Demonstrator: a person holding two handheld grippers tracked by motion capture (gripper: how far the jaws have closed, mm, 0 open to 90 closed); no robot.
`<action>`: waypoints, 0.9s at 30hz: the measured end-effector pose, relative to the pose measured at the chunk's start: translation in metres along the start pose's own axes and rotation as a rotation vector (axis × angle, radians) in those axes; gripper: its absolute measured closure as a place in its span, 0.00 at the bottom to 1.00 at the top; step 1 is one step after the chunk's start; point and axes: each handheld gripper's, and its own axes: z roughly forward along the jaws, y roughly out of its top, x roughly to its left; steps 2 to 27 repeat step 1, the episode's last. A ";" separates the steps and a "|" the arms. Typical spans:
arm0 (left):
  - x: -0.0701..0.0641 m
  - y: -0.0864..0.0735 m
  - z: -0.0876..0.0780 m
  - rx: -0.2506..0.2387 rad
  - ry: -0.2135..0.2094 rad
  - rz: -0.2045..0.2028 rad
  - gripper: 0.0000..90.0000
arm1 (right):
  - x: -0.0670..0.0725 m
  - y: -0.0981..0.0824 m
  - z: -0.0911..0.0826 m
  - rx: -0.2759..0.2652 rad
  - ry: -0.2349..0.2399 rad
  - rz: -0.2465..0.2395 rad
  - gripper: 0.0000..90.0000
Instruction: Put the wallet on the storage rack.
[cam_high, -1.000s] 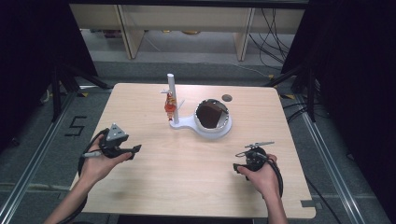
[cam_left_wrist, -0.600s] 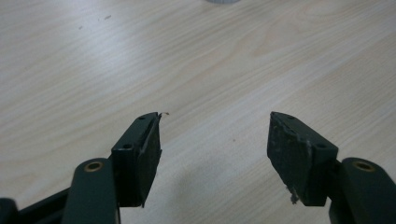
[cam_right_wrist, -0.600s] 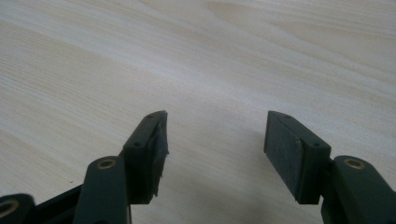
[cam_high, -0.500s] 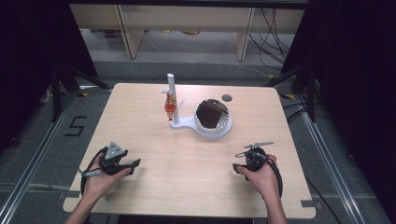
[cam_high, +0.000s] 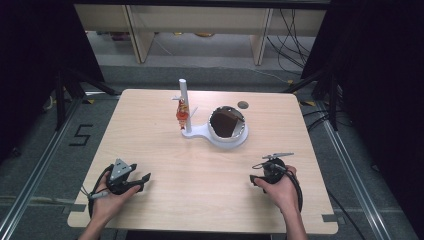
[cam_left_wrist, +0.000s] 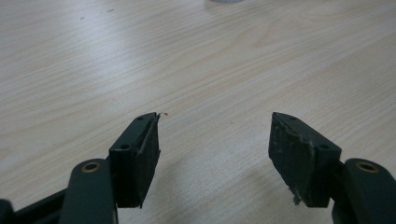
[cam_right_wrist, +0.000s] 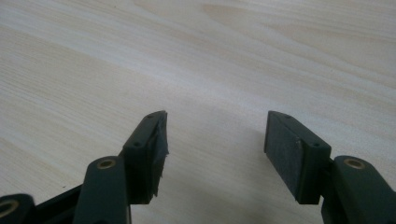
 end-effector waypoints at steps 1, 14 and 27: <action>-0.001 -0.001 0.000 0.005 -0.002 -0.013 0.37 | -0.001 0.000 0.000 -0.013 -0.003 -0.007 0.45; -0.001 -0.001 0.000 0.005 -0.002 -0.013 0.37 | -0.001 0.000 0.000 -0.013 -0.003 -0.007 0.45; -0.001 -0.001 0.000 0.005 -0.002 -0.013 0.37 | -0.001 0.000 0.000 -0.013 -0.003 -0.007 0.45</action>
